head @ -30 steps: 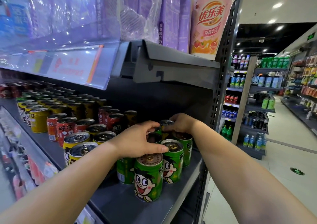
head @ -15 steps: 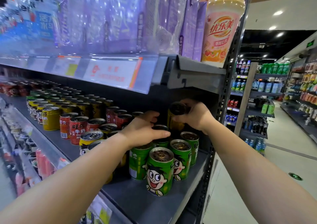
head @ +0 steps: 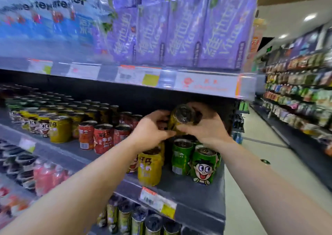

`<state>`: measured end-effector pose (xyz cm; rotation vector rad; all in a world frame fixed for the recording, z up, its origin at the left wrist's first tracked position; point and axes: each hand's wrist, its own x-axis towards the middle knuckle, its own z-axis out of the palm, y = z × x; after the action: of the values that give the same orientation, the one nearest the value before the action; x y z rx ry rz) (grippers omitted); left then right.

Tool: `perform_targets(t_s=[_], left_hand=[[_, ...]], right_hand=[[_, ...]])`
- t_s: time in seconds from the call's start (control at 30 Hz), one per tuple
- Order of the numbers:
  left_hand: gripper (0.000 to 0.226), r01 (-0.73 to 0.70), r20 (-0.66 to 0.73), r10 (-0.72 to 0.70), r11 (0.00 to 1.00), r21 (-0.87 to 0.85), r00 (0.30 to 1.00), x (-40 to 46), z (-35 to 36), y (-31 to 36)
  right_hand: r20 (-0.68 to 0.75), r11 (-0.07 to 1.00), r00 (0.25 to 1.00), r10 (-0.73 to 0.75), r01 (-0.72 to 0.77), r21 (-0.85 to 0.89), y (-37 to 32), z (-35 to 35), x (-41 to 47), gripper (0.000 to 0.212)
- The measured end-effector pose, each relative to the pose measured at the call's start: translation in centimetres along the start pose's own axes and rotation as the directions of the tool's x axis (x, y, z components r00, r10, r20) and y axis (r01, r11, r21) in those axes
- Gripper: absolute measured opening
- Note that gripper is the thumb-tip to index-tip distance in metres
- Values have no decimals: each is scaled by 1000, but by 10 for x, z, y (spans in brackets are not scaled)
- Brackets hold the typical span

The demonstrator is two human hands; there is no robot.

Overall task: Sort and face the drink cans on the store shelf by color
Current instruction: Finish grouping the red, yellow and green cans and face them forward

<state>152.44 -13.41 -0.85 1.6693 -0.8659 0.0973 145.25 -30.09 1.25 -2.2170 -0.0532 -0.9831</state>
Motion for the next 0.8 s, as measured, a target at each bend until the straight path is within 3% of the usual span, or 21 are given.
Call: perform_targets(t_s=[0.13,0.37,0.6,0.8], left_hand=[[49,-8,137,4,1000,30,991,-8,-61,-13],[52,30,179,-47,995,100,983,-18,-137,-49],[50,-20,229,-7,993,115,973,-14,-146,-66],[56,-81,249,21,968,237,968,-10,-143,-70]], right_hand=[[11,991,996,86,-85,-102,-38,36,-7,72],[-115,966,969,217,-230,-121,-70,84,-21,73],[-231,940,925,301,-328,-90,-75,92,-14,74],[-205,886,903,377,-416,-204,-67,89,-1,69]])
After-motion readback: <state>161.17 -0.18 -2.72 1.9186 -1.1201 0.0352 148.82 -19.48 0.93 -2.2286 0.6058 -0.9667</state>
